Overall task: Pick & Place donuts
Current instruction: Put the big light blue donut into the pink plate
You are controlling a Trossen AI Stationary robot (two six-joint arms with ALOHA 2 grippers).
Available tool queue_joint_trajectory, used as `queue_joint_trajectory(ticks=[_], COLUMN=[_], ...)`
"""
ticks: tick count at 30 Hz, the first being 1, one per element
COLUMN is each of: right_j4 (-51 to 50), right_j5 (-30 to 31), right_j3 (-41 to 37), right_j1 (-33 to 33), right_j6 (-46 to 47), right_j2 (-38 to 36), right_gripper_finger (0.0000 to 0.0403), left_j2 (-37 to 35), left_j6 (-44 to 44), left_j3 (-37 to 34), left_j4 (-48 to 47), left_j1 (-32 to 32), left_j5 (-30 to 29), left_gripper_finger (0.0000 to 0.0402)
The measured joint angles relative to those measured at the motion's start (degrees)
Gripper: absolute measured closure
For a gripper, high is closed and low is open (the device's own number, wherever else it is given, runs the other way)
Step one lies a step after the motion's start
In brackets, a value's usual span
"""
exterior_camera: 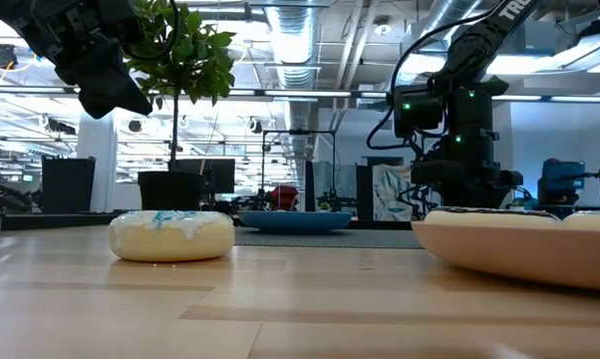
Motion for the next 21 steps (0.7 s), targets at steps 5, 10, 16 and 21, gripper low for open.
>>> queue_joint_trajectory(ticks=[5,10,16,21], right_j4=[-1.07,-2.23,-2.84,-0.35], right_j5=[0.00,0.09,-0.22,1.89], right_j3=[-0.07,-0.09,-0.09,-0.07], right_j1=[-0.02,0.01,3.18,12.71], right_j6=[-1.29,0.54,9.98,27.33], right_j2=[-1.42,-6.67,-16.21,-23.67], right_gripper_finger=[0.0282,0.0283,0.0284,0.0284], left_j2=[0.00,0.00,0.00,0.00], left_j6=[-0.09,-0.09,-0.09,0.13], left_j3=[0.00,0.00,0.00,0.00], left_j4=[0.00,-0.02,-0.10,-0.84], left_j1=[0.02,0.02,0.02,0.02], left_j5=[0.02,0.04,0.46,0.49], left_gripper_finger=[0.0401,0.0401,0.0401,0.0401])
